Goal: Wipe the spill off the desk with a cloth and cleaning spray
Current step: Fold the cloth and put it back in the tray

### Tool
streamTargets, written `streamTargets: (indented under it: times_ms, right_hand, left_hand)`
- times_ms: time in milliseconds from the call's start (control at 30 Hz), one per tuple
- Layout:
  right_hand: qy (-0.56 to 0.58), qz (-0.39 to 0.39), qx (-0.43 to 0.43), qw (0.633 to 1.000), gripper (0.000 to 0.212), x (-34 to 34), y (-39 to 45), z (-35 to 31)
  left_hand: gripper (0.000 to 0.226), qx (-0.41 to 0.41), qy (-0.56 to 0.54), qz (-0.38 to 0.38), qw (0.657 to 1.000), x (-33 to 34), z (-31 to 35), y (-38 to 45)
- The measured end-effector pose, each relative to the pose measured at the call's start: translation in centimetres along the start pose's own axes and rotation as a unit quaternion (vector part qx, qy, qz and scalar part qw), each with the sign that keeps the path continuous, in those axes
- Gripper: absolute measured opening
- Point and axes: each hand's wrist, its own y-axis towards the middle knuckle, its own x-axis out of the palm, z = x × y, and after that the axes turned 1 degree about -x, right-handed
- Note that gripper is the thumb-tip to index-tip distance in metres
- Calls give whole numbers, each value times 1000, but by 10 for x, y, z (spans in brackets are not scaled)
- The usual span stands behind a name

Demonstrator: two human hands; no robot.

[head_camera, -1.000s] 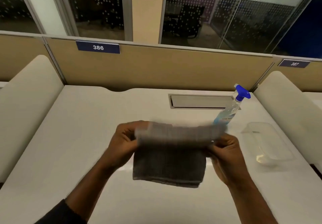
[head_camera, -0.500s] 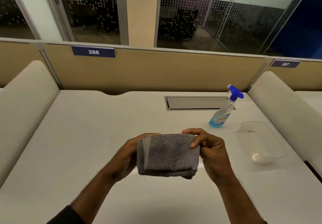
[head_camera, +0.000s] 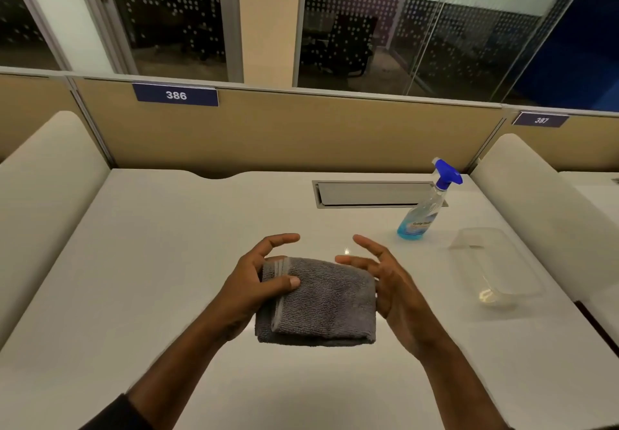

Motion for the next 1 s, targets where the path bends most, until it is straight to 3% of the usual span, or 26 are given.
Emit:
streamTargets:
  times_ms: [100, 167, 300, 367, 500, 600, 700, 767, 867, 933, 1000]
  right_hand:
    - [-98, -31, 53, 993, 82, 4, -4, 7]
    - [-120, -24, 59, 991, 91, 6, -6, 10]
    - [-144, 8, 7, 990, 83, 5, -3, 5]
    - [-216, 18, -22, 976, 75, 7, 4, -2]
    - [-438, 13, -56, 897, 63, 11, 36, -5]
    - [-514, 17, -58, 855, 50, 22, 58, -4]
    - [-551, 52, -201, 808, 52, 32, 63, -3]
    - [-573, 25, -284, 769, 56, 36, 59, 2]
    - [-578, -47, -319, 750, 51, 38, 46, 15]
    - [-583, -73, -339, 735, 46, 38, 32, 29]
    - [-580, -78, -352, 731, 44, 38, 17, 43]
  left_hand:
    - [69, 7, 22, 4, 1000, 1, -4, 1]
    - [69, 7, 28, 2, 1000, -2, -7, 2]
    - [68, -15, 15, -11, 1000, -10, -19, 2]
    - [60, -35, 20, 29, 999, -10, -31, 5]
    - [33, -142, 71, 153, 975, -5, -65, 14]
    - [33, -239, -40, 128, 962, 1, -80, 17]
    - [57, -285, -170, 44, 942, 6, -80, 20]
    - [77, -264, -234, 18, 936, 5, -80, 23]
    - [94, -216, -341, 40, 914, -7, -78, 23]
    - [89, -192, -367, 71, 907, -16, -75, 19]
    - [68, -170, -333, 107, 921, -19, -72, 16]
